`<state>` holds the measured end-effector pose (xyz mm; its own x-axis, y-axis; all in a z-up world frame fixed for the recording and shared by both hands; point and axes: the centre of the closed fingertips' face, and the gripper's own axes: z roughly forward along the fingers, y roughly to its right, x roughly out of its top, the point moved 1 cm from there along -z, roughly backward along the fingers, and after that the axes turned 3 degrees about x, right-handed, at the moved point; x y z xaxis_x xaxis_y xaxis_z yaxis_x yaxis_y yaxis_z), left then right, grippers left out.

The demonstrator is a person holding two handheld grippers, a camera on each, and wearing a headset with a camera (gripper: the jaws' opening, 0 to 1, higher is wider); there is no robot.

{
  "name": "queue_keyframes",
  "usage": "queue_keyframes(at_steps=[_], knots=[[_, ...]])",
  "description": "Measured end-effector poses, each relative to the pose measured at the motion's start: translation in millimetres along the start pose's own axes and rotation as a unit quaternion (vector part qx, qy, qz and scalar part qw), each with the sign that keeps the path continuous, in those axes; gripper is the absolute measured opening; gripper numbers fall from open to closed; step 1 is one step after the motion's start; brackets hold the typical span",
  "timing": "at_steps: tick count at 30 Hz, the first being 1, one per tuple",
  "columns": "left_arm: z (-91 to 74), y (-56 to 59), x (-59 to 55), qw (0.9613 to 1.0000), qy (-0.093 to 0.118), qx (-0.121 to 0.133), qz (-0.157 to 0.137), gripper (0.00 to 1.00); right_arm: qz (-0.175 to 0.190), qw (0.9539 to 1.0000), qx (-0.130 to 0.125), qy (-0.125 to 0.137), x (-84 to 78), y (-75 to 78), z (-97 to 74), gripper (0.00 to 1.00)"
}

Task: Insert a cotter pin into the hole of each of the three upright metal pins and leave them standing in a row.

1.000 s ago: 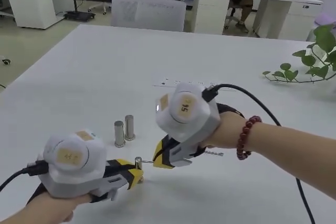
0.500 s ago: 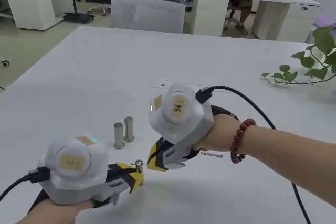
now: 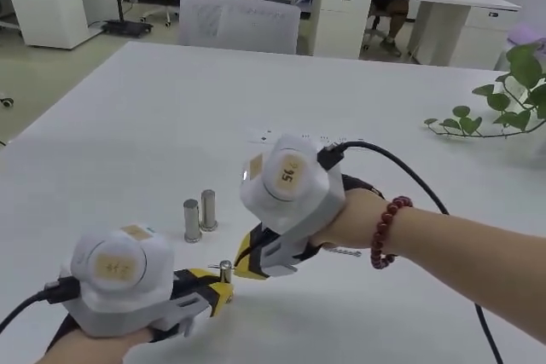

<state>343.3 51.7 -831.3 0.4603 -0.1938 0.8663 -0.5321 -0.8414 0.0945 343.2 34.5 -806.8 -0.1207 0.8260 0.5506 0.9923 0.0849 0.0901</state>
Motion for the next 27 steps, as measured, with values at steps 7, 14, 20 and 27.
queue_keyframes(at_steps=[7, 14, 20, 27], knots=[[0.6, -0.6, -0.6, 1.0000, 0.000, 0.005, 0.001, 0.07, 0.004, 1.0000, -0.001, 0.003, 1.4, 0.4, 1.6, 0.04], [0.5, -1.0, -0.9, 0.9999, 0.000, 0.011, 0.005, 0.07, 0.027, 0.9995, -0.001, 0.013, 2.1, 1.0, 2.0, 0.05], [1.0, -1.4, -1.6, 0.9999, 0.000, 0.013, 0.006, 0.07, 0.038, 0.9990, 0.003, 0.023, 2.3, -1.2, 3.0, 0.10], [0.7, -2.3, -4.6, 0.9998, -0.008, 0.017, 0.007, 0.10, 0.049, 0.9984, 0.001, 0.029, 0.2, -2.4, 2.2, 0.14]])
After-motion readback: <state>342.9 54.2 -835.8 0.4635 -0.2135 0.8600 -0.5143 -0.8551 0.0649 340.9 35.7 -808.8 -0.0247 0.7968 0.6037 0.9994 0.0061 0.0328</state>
